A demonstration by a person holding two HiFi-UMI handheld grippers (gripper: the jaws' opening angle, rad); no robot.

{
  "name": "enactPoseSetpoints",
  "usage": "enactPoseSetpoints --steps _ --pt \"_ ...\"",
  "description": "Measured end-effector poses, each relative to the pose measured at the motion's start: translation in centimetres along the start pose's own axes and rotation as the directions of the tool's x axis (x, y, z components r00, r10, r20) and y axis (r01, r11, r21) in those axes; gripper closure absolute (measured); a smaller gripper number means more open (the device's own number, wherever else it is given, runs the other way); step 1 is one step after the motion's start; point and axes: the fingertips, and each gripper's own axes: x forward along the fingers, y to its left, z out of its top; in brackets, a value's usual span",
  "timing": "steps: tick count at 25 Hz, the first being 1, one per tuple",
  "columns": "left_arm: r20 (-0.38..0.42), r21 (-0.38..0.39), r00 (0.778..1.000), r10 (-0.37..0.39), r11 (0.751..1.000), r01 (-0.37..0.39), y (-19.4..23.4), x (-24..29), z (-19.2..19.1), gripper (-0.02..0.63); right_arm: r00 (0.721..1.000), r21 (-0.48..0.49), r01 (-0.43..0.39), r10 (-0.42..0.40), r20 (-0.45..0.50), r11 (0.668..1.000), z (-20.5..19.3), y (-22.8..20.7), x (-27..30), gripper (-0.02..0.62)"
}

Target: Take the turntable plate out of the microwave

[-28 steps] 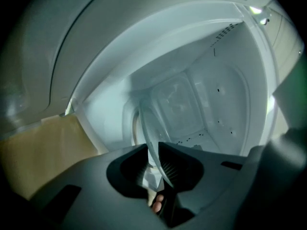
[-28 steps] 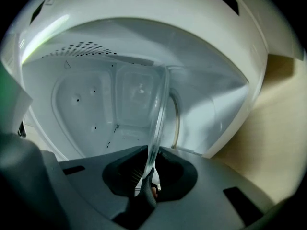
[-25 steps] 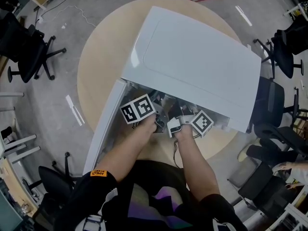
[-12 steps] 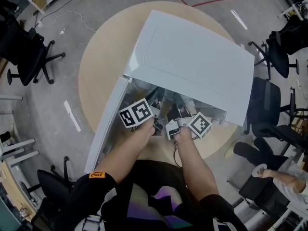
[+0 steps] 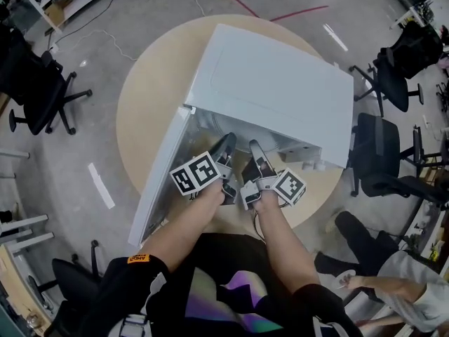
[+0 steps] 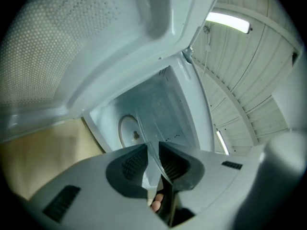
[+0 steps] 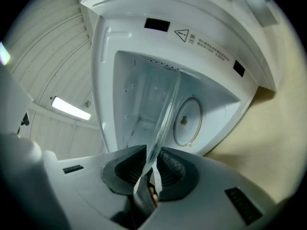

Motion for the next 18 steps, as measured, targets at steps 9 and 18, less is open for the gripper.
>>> enactPoseSetpoints --steps 9,18 --pt "0.0 0.001 0.999 -0.034 0.999 0.034 -1.8 -5.1 -1.4 0.494 1.0 -0.042 0.007 -0.006 0.017 0.999 -2.9 2.4 -4.0 0.528" --pt "0.014 -0.004 0.998 -0.057 0.998 0.057 -3.1 -9.4 -2.8 0.494 1.0 -0.079 -0.005 0.004 -0.007 0.997 -5.3 4.5 -7.1 0.525"
